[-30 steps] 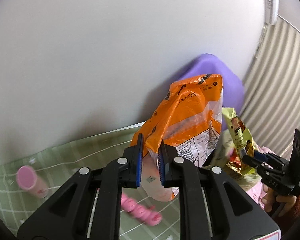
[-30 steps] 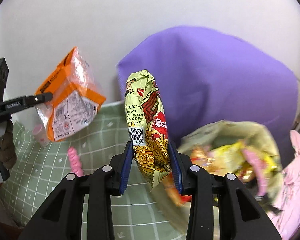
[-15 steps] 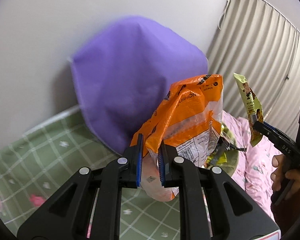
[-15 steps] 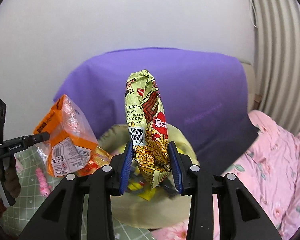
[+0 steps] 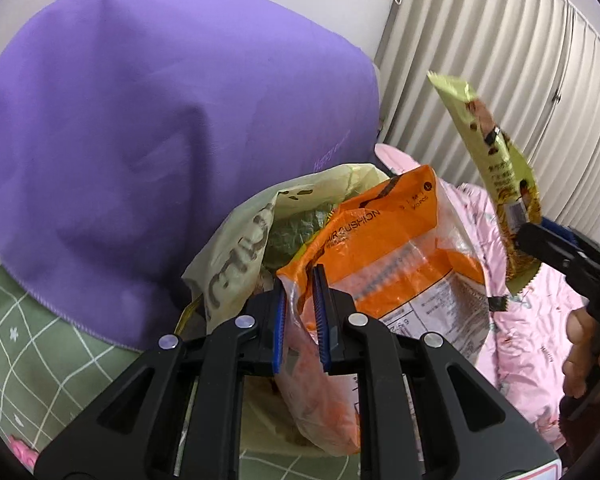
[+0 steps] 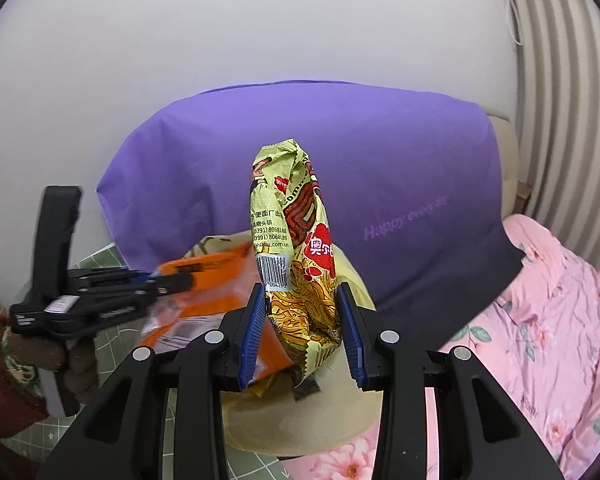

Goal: Collect trash
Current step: 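Carry the orange bread bag and yellow-green snack bag into the yellow bag and release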

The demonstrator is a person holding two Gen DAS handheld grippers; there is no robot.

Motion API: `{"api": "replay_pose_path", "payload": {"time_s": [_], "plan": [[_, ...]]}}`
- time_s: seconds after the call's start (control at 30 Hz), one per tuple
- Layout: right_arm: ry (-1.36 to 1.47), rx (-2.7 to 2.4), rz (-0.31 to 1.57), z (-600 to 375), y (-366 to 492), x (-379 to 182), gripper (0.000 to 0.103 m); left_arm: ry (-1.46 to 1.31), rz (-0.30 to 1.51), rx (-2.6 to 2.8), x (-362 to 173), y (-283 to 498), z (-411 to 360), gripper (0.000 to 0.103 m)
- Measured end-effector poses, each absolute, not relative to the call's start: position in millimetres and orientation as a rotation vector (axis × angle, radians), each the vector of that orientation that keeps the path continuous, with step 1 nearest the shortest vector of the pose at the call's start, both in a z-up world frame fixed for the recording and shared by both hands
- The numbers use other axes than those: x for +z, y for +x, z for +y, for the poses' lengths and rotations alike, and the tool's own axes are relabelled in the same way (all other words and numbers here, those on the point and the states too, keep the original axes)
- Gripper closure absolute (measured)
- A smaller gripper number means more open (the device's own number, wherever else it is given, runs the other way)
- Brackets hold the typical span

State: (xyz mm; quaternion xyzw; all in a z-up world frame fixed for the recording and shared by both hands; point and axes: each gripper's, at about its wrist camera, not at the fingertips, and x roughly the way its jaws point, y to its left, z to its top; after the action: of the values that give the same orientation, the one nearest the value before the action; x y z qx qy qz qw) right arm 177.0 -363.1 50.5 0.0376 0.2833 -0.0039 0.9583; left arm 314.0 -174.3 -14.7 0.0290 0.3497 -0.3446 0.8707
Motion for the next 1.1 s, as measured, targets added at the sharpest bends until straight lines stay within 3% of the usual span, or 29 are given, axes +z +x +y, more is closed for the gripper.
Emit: {"api": "replay_pose_path", "payload": {"time_s": [0.17,0.47,0.8,1.1], "plan": [[0.06,0.047,0.607,-349.9,187.5,46.6,0.068,0.055,0.728,-0.722,-12.5,317.2,-176.3,0.09],[0.042,0.064,0.828,-336.9,222.1,-7.9,0.069,-0.007,0.729,-0.748,0.5,309.1,-155.1,0.088],[0.03,0.049,0.862,-338.3,226.4,-12.2,0.07,0.074,0.716,-0.719,-0.3,299.6,-167.0,0.087],[0.045,0.087,0.872,-361.2,234.9,-10.3,0.07,0.154,0.765,-0.689,-19.7,314.8,-197.5,0.093]]}}
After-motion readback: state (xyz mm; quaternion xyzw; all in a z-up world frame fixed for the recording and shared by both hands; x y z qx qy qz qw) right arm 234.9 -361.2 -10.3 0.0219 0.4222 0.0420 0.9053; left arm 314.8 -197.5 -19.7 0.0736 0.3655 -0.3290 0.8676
